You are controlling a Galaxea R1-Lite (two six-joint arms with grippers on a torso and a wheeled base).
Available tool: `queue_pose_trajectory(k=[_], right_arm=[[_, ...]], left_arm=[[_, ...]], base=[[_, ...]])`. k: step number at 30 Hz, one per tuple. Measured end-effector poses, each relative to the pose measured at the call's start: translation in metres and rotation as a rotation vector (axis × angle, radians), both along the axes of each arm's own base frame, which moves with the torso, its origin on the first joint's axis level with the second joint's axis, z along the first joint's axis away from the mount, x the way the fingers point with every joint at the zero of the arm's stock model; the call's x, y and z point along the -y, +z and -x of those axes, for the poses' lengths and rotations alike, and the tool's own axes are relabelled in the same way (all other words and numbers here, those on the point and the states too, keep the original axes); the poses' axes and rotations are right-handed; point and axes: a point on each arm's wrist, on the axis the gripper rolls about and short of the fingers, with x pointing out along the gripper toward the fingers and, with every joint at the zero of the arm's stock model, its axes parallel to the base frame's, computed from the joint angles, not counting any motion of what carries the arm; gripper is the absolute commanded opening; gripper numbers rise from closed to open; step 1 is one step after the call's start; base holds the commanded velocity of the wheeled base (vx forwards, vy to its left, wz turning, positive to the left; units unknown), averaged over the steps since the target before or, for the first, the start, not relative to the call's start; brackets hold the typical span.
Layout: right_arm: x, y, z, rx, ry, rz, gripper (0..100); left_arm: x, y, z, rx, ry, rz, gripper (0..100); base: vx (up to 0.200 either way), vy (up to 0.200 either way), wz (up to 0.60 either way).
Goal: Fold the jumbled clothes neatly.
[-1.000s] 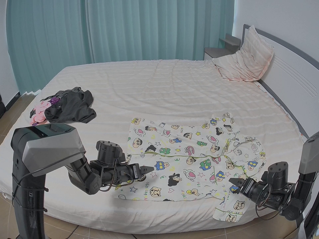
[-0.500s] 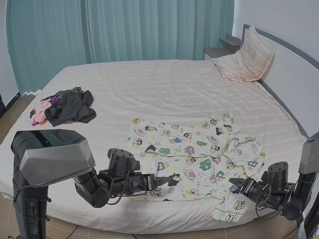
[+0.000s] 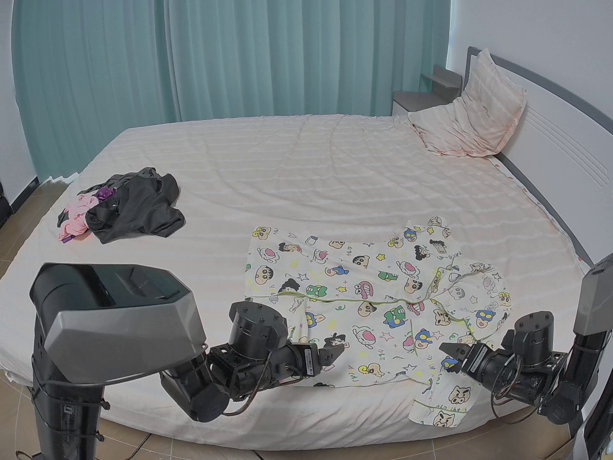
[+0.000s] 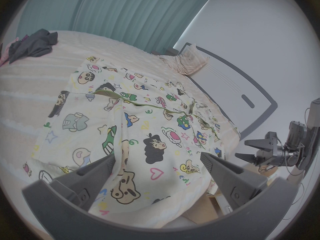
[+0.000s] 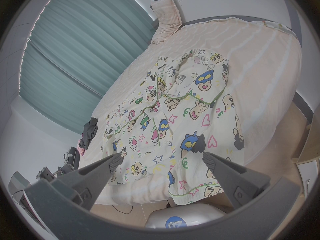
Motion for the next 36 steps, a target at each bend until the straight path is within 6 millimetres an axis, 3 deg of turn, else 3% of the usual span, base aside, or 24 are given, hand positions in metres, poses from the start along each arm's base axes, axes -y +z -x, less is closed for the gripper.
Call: queue_pose_trajectory(k=[9, 20, 36], right_arm=[[0.0, 0.0, 0.0, -0.001, 0.0, 0.0, 100], [0.0, 0.0, 0.0, -0.002, -0.001, 0.0, 100], [0.0, 0.0, 0.0, -0.002, -0.001, 0.001, 100]], left_arm=[[0.001, -0.011, 0.012, 0.018, 0.087, -0.07, 100], [-0.003, -0.004, 0.022, 0.084, 0.112, 0.038, 100], [0.007, -0.011, 0.064, 0.011, -0.036, 0.037, 100]], base=[[0.0, 0.0, 0.0], [0.0, 0.0, 0.0], [0.0, 0.0, 0.0]])
